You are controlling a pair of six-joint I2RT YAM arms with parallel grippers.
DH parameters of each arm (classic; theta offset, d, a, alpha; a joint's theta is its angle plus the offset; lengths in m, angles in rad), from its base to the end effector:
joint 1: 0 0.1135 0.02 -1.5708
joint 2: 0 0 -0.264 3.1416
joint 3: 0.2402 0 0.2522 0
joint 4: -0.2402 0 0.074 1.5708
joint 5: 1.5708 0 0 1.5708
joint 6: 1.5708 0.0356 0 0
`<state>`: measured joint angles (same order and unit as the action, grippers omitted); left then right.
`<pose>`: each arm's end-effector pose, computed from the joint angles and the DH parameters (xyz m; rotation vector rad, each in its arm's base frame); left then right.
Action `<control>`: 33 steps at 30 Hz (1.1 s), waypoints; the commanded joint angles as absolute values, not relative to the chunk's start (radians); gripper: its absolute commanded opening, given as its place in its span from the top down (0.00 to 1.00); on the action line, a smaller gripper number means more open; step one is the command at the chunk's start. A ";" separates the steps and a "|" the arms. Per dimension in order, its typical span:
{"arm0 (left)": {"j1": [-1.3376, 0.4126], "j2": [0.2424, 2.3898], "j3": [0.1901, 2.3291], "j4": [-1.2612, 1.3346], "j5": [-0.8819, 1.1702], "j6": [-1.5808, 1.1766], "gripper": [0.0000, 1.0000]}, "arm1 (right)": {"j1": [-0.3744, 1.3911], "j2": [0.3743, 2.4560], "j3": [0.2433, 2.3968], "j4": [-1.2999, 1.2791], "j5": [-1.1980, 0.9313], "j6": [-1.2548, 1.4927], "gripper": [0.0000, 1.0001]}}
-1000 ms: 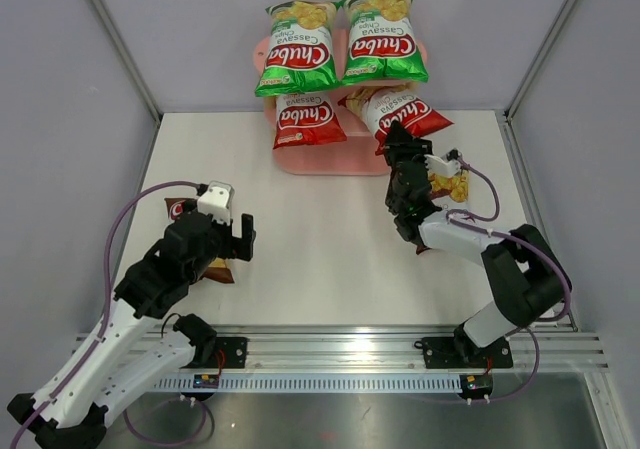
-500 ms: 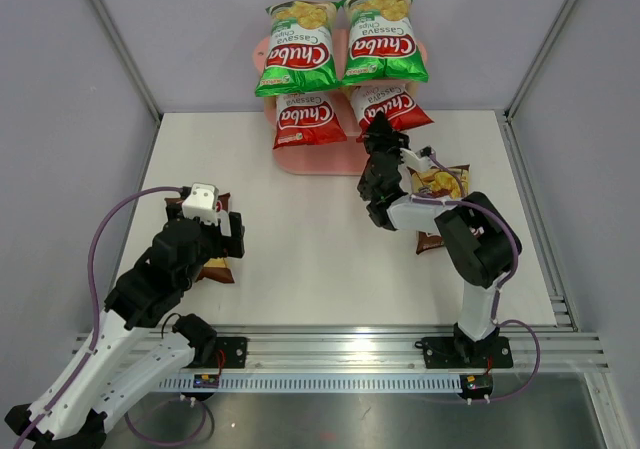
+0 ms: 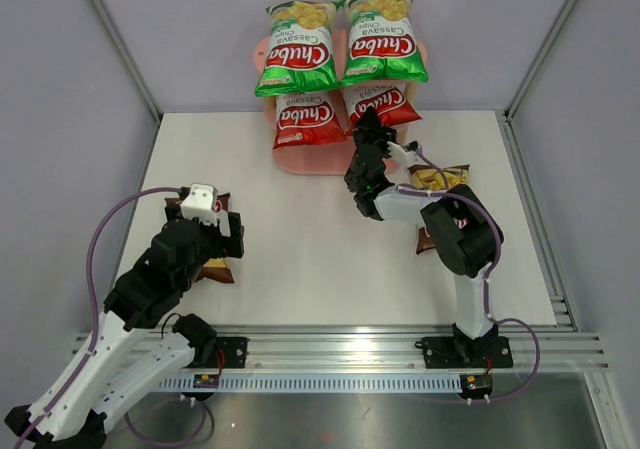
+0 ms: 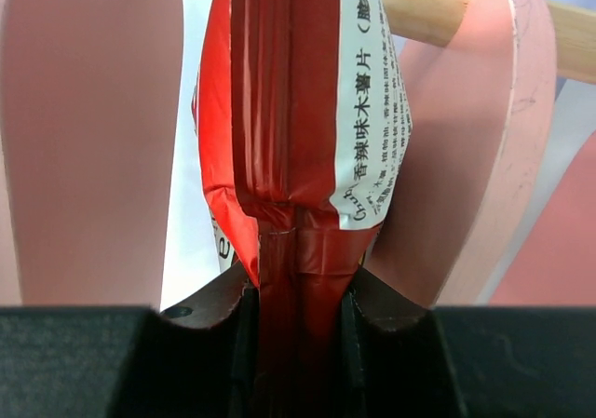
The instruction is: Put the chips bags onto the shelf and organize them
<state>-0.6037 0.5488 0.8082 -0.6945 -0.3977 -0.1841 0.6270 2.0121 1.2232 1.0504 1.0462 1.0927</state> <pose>0.1009 -0.0528 0.3270 0.1614 1.9651 -0.1149 0.3717 0.2312 0.2444 1.1394 0.9473 0.7237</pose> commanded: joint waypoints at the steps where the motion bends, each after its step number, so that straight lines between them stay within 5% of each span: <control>1: -0.604 0.537 0.805 -0.660 -0.416 -0.189 0.01 | 0.644 2.037 1.267 0.977 1.164 1.108 0.90; 15: -0.604 0.540 0.799 -0.657 -0.399 -0.186 0.01 | 0.649 2.141 1.364 1.063 1.189 1.003 0.85; 20: -0.604 0.542 0.799 -0.655 -0.396 -0.187 0.01 | 0.649 2.103 1.310 1.118 1.163 0.988 0.66; 22: -0.604 0.542 0.799 -0.657 -0.399 -0.187 0.01 | 0.649 2.089 1.292 1.138 1.149 0.970 0.51; 33: -0.604 0.552 0.799 -0.660 -0.413 -0.190 0.01 | 0.649 2.000 1.201 1.189 1.085 0.948 0.13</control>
<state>-0.6037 0.5499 0.8070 -0.6945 -0.3969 -0.1841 0.6434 2.0541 1.2274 1.1645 1.0771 0.9936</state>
